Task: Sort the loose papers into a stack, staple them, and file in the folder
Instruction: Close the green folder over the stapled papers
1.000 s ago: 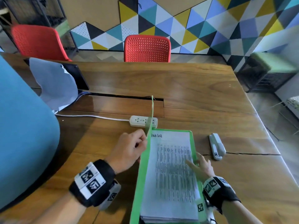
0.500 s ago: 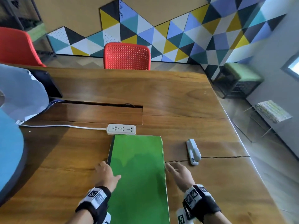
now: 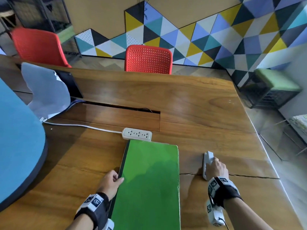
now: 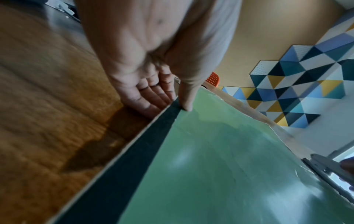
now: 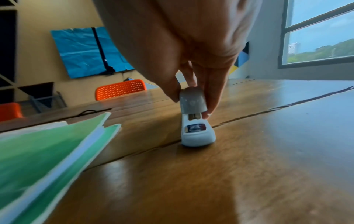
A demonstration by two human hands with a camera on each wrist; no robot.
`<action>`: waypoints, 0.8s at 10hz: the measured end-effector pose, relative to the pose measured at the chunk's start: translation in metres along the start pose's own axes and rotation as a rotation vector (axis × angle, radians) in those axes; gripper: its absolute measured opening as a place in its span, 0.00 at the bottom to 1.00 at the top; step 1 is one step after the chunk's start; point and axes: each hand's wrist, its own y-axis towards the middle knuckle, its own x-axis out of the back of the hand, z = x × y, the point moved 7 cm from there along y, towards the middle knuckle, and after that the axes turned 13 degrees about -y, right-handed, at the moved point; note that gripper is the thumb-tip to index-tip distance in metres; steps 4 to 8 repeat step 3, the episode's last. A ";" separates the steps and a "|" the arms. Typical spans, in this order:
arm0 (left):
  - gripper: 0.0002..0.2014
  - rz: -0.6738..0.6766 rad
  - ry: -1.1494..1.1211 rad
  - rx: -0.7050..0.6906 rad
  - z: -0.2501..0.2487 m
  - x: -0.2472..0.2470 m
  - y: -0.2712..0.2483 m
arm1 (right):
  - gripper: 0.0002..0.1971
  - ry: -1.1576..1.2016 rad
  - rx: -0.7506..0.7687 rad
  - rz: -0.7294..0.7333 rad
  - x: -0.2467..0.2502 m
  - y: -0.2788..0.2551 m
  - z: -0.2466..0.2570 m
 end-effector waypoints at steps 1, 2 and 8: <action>0.12 -0.017 0.018 0.021 0.000 0.001 0.001 | 0.13 0.017 0.081 -0.014 -0.003 -0.020 0.017; 0.12 -0.005 0.038 0.019 0.000 0.001 0.002 | 0.12 0.086 0.212 -0.038 -0.021 -0.046 0.043; 0.12 0.009 0.060 -0.030 -0.004 0.003 0.003 | 0.18 0.170 0.232 -0.029 -0.032 -0.065 0.059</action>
